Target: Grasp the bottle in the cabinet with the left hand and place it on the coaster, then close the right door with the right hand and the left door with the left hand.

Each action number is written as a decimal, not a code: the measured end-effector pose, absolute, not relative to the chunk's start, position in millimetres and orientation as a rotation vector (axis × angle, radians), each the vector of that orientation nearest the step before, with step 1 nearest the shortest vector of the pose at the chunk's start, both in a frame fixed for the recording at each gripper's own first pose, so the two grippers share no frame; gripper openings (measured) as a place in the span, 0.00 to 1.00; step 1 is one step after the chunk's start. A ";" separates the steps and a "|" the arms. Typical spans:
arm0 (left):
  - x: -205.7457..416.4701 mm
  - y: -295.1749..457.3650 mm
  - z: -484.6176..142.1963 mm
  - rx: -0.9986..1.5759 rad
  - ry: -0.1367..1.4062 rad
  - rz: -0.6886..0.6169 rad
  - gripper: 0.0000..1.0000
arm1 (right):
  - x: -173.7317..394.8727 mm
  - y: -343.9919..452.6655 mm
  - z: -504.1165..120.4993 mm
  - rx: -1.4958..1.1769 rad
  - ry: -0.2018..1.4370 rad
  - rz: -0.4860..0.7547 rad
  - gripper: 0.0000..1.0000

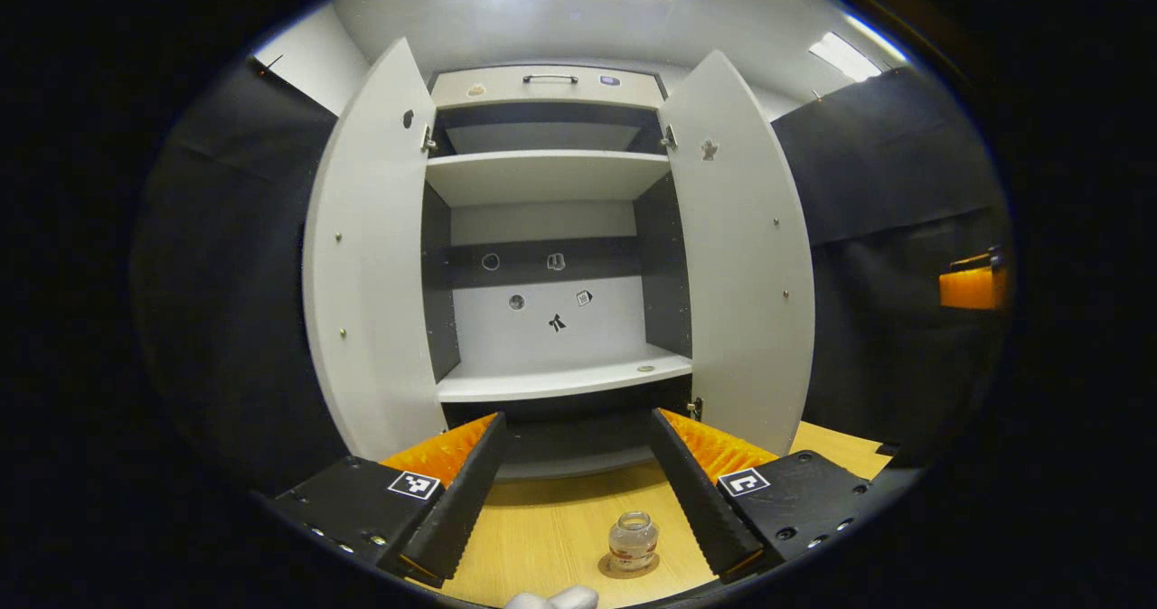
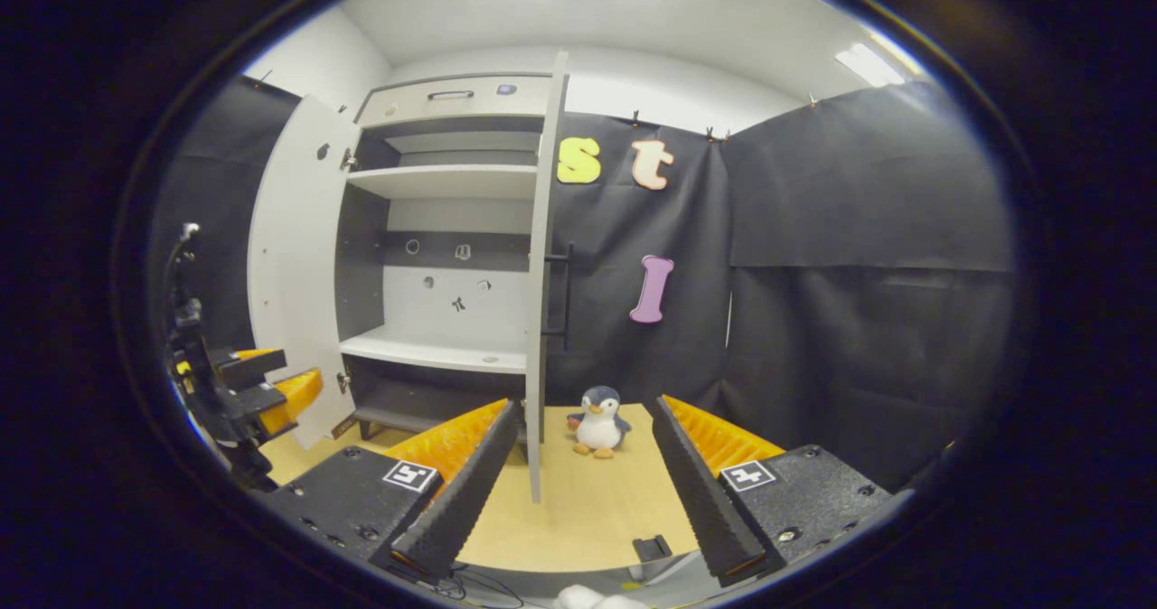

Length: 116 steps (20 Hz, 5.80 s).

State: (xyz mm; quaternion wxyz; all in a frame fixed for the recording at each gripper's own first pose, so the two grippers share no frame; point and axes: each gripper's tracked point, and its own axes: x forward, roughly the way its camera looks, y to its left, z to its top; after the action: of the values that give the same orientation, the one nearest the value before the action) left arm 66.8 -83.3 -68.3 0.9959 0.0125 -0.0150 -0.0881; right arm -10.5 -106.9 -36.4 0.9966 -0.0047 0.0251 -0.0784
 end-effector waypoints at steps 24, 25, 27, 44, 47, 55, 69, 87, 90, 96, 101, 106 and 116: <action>-9.3 -6.1 -44.6 -0.015 0.043 0.080 0.96 | 169.8 -172.9 23.0 -0.006 0.024 -0.150 0.99; -6.8 -8.2 -43.3 -0.021 0.043 0.085 0.96 | 181.2 -173.8 28.8 -0.011 0.017 -0.140 0.99; -2.3 -11.6 -42.8 -0.024 0.042 0.098 0.96 | 196.3 -170.2 34.0 -0.008 0.014 -0.110 0.99; 4.6 -6.3 -44.0 -0.020 0.057 0.186 0.96 | 221.9 -21.7 36.2 -0.082 -0.001 0.199 0.93; -1.8 0.9 -45.7 -0.021 0.067 0.218 0.96 | 233.5 7.4 25.4 -0.046 0.031 0.249 0.96; -6.6 18.5 -47.6 -0.023 0.075 0.230 0.96 | 209.5 -13.8 28.1 0.005 0.046 0.200 0.99; 43.7 125.4 -23.0 0.005 0.001 0.228 0.96 | 57.7 -34.8 -17.8 0.027 0.112 0.081 0.99; 176.0 210.0 -13.7 0.010 0.002 0.246 0.93 | -20.7 -55.2 -43.9 0.036 0.183 -0.034 0.99; 176.5 206.8 -14.1 0.009 -0.003 0.227 0.92 | -19.3 -58.5 -48.0 0.044 0.196 -0.040 0.99; 175.0 200.1 -12.6 0.009 -0.009 0.233 0.91 | -14.1 -51.2 -42.8 0.046 0.185 -0.015 0.99; 174.8 175.0 -10.4 0.005 -0.015 0.194 0.91 | -12.8 -54.0 -47.4 0.040 0.194 -0.006 0.99; 178.7 131.6 -8.2 -0.015 -0.019 0.133 0.87 | -9.6 -62.4 -46.3 0.039 0.197 0.013 0.99; 219.3 35.8 -3.9 -0.013 0.011 0.050 0.93 | -1.9 -86.6 -32.1 0.018 0.174 0.011 0.99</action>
State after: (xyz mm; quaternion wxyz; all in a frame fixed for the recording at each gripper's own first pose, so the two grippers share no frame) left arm 219.3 35.8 -3.9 0.9997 -0.0063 0.0054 0.0251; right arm -1.9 -86.6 -32.1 0.9961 0.0089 0.0871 0.0053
